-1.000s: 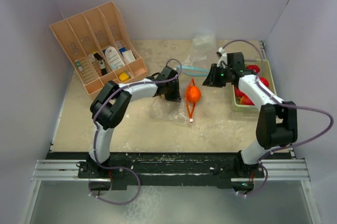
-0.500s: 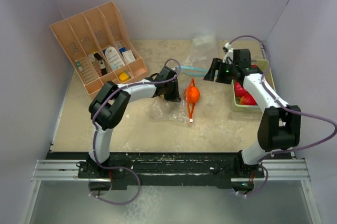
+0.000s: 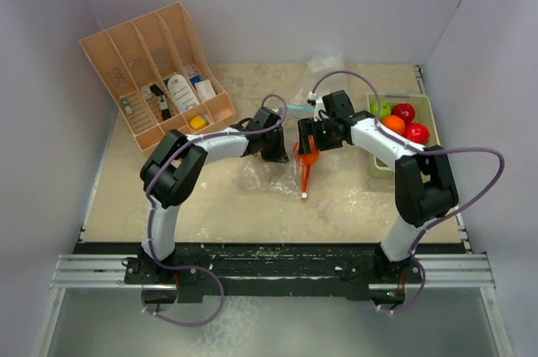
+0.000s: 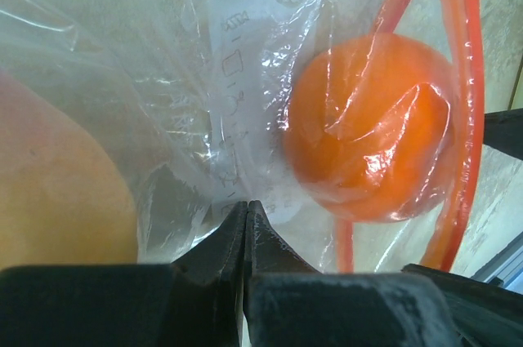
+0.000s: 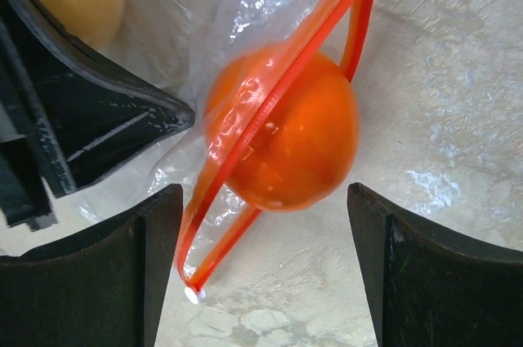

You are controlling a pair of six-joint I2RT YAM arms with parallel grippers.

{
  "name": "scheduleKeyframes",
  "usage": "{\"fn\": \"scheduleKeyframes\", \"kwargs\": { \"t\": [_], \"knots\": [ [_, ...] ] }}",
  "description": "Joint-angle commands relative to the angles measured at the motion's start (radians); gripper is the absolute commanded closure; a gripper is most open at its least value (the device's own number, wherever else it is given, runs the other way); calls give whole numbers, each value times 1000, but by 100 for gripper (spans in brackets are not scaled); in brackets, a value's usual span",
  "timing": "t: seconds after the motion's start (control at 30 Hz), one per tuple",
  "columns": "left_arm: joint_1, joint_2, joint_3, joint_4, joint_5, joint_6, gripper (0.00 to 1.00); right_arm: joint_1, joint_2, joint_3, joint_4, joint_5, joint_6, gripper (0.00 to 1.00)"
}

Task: Open the zip-top bag and remove the fake food
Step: Pick up the fake fruit from the zipper food storage bag.

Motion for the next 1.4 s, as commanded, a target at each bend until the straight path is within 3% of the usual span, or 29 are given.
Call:
{"fn": "scheduleKeyframes", "kwargs": {
  "t": [0.0,0.17,0.4,0.73,1.07,1.37],
  "knots": [
    [13,-15,-40,-64,1,-36,100,15,-39,17,0,51,-45,17],
    [12,-5,-42,-60,10,-42,100,15,-124,5,11,53,-20,17],
    [14,-5,-43,-60,13,-41,100,-16,-212,-62,30,206,31,22],
    [13,8,-25,-60,21,-37,100,-55,-196,-123,75,148,-46,28],
    [13,3,-23,-72,15,-32,100,24,-77,-114,100,60,-78,18],
    [13,2,-27,-75,14,-31,100,77,8,-9,80,139,-100,0]
  ]
}}
